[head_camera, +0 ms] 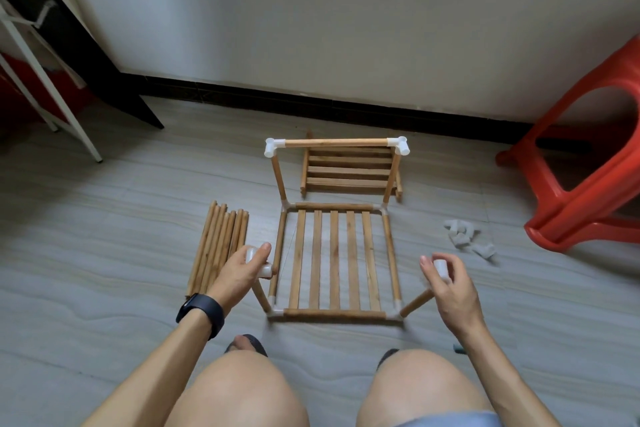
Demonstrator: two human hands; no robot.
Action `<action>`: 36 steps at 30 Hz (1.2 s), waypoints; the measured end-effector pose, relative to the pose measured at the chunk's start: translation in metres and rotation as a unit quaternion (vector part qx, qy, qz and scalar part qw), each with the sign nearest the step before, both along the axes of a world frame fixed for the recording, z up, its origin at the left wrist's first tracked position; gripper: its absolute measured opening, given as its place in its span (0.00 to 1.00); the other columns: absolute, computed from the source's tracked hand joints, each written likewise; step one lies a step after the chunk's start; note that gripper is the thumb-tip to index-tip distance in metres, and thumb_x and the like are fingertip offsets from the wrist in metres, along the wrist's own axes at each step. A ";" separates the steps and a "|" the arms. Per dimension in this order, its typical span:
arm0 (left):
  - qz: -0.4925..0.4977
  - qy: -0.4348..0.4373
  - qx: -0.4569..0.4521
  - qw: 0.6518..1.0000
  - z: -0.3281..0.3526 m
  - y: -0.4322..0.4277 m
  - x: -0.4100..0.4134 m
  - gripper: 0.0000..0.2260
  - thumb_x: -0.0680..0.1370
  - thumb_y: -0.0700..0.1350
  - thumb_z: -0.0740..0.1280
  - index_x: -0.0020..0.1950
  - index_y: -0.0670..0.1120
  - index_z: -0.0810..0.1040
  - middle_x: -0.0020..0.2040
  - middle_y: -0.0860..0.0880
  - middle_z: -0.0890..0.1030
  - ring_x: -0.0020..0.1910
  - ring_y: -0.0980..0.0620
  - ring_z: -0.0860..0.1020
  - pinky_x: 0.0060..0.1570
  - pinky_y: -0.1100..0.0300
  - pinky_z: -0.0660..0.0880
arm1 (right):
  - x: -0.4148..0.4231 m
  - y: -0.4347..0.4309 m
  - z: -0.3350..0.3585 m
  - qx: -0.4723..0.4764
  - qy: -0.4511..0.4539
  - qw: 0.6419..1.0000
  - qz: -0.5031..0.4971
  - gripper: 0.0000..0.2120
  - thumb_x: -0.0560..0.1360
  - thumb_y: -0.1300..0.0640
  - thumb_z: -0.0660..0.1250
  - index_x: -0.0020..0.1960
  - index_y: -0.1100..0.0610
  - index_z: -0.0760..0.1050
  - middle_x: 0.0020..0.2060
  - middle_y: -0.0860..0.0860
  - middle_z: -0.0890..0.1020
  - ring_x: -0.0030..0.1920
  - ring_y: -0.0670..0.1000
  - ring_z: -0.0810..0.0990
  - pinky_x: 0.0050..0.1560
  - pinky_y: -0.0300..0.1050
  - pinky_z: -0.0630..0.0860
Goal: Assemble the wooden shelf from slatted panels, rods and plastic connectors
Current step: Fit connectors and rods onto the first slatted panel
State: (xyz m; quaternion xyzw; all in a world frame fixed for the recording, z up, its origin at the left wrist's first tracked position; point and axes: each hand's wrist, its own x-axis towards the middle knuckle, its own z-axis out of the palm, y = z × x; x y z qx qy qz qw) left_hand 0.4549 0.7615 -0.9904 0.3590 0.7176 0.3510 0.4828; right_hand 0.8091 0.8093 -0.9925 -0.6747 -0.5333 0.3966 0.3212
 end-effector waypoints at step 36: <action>0.112 0.190 -0.304 0.927 -0.201 0.022 -0.184 0.08 0.80 0.48 0.69 0.53 0.44 0.79 0.52 0.43 0.83 0.55 0.42 0.80 0.55 0.54 0.75 | -0.164 0.061 -0.191 -0.178 -0.422 0.735 0.500 0.35 0.81 0.34 0.45 0.75 0.39 0.23 0.72 0.49 0.21 0.72 0.56 0.20 0.75 0.64 0.33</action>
